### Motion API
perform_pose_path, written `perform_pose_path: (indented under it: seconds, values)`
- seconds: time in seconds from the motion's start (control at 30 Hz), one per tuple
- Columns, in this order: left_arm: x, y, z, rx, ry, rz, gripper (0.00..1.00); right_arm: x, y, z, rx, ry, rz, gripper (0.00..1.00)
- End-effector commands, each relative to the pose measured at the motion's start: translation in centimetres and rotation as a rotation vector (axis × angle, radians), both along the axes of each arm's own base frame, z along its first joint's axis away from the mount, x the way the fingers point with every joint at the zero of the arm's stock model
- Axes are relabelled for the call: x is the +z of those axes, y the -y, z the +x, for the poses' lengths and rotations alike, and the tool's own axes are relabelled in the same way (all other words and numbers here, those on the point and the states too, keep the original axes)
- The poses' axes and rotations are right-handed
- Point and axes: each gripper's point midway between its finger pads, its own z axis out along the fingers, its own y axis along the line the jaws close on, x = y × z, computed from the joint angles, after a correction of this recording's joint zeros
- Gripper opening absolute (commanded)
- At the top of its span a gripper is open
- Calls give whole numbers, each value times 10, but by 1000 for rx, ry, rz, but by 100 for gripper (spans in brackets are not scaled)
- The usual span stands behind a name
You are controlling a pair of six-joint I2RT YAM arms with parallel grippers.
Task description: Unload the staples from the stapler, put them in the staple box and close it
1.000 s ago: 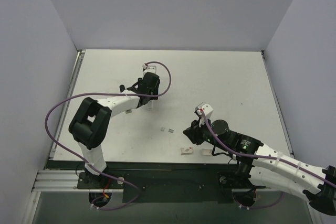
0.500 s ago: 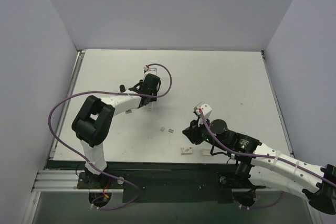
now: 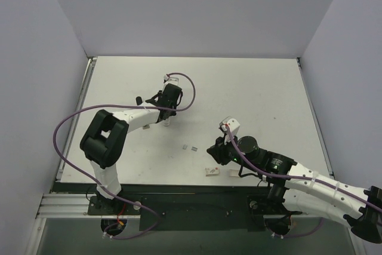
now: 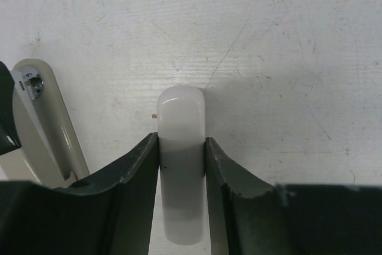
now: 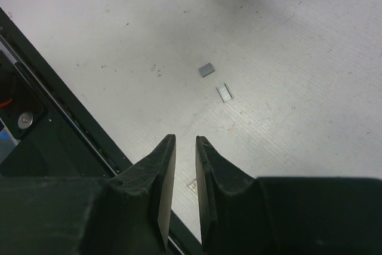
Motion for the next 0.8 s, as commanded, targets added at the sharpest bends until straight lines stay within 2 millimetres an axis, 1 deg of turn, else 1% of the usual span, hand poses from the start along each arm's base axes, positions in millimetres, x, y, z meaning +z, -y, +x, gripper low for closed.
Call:
perform_pose_path:
  seconds: [0.0, 0.03, 0.13, 0.2, 0.27, 0.33, 0.37, 0.4, 0.43, 0.47, 0.5, 0.53, 0.6, 0.67, 0.77]
  values:
    - [69, -6, 16, 14, 136, -2, 0, 8, -7, 1, 9, 13, 32, 17]
    - [74, -7, 17, 12, 144, 3, 0, 8, -8, 1, 11, 12, 31, 17]
    - [76, -16, 18, 33, 146, 30, 0, 8, -11, 1, 17, 9, 27, 16]
    - [72, -20, 20, 44, 136, 21, 0, 8, -12, 1, 21, 8, 24, 16]
    - [63, -22, 21, 47, 116, 8, 0, 8, -12, 1, 22, 9, 21, 16]
    - [40, -26, 22, 61, 67, 15, 0, 7, -12, 1, 22, 9, 19, 16]
    - [31, -31, 22, 76, 46, 12, 0, 7, -12, 1, 22, 10, 18, 16]
    - [11, -28, 20, 77, -4, -4, 0, 6, -12, 1, 22, 9, 17, 16]
    - [-1, -34, 18, 87, -34, -8, 0, 6, -13, 2, 21, 7, 19, 16]
    - [-21, -31, 13, 85, -86, -27, 0, 2, -13, 1, 23, 3, 12, 16]
    - [-34, -34, 9, 92, -120, -34, 0, 2, -14, 1, 21, 1, 17, 16]
    - [-50, -31, 4, 81, -165, -52, 0, -1, -14, 1, 20, -5, 11, 16]
    - [-70, -31, -6, 79, -215, -57, 0, -3, -15, 2, 18, -10, 9, 16]
    - [-77, -31, -11, 76, -231, -62, 0, -4, -16, 1, 23, -12, 7, 15]
    - [-76, -32, -12, 75, -228, -62, 0, 0, -16, 1, 21, -6, 19, 15]
